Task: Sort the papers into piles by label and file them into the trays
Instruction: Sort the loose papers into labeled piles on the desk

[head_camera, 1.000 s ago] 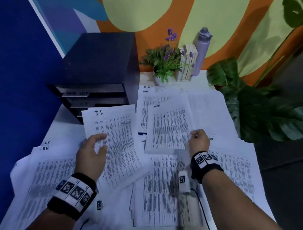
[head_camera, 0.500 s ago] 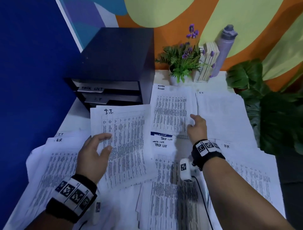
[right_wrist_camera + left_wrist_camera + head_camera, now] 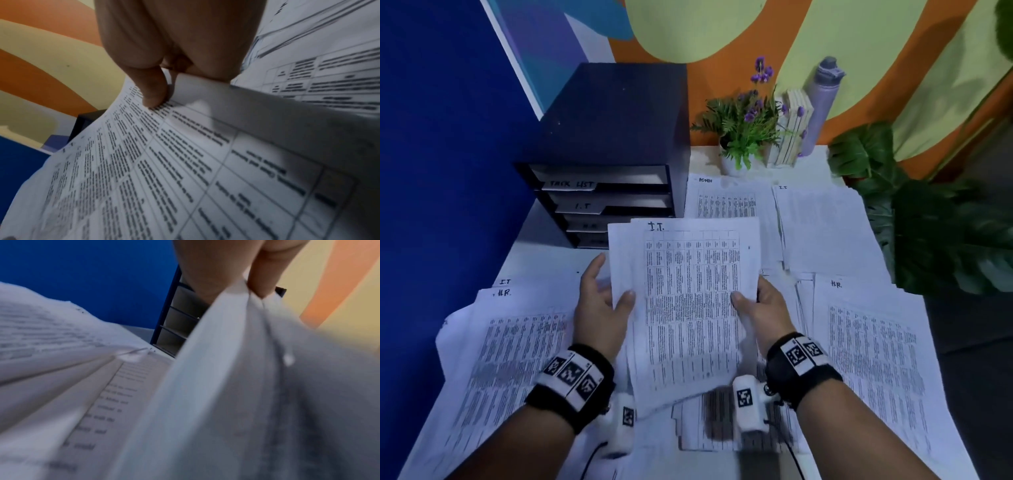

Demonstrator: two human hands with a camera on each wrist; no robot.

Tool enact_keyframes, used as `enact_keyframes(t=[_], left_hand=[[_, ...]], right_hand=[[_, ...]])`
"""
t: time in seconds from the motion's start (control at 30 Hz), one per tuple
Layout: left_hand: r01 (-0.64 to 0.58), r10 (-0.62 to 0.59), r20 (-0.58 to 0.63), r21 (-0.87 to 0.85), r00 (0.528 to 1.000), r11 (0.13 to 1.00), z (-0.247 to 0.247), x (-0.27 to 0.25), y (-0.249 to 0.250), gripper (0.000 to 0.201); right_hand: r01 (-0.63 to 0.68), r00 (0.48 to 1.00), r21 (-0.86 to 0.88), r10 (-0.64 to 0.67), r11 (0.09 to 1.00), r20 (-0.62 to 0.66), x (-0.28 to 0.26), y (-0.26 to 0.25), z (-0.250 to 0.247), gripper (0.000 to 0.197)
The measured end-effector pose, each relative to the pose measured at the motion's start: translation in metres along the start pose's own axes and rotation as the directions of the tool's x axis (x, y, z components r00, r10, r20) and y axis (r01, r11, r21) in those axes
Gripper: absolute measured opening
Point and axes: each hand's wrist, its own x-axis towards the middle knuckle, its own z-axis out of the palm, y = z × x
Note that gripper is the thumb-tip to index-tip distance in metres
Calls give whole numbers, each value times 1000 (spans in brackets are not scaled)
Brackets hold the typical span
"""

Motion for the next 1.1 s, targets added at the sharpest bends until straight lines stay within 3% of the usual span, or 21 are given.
enact_keyframes(t=[0.13, 0.43, 0.8, 0.97, 1.1], left_hand=[[52, -52, -16, -11, 999, 999, 2, -1, -10, 56], [75, -80, -56, -89, 995, 993, 4, -5, -21, 30], [-7, 10, 30, -92, 1000, 996, 3, -12, -14, 20], [-56, 69, 100, -121, 993, 991, 6, -25, -3, 17], [-94, 120, 185, -145, 975, 985, 20, -38, 11, 23]], right_hand=[[-30, 998, -33, 28, 999, -60, -16, -1, -10, 7], [-93, 983, 48, 99, 995, -152, -32, 16, -30, 18], [-85, 996, 183, 80, 979, 35, -42, 15, -40, 28], [25, 998, 177, -34, 984, 47, -46, 14, -36, 37], [149, 986, 106, -140, 983, -88, -48, 6, -29, 48]])
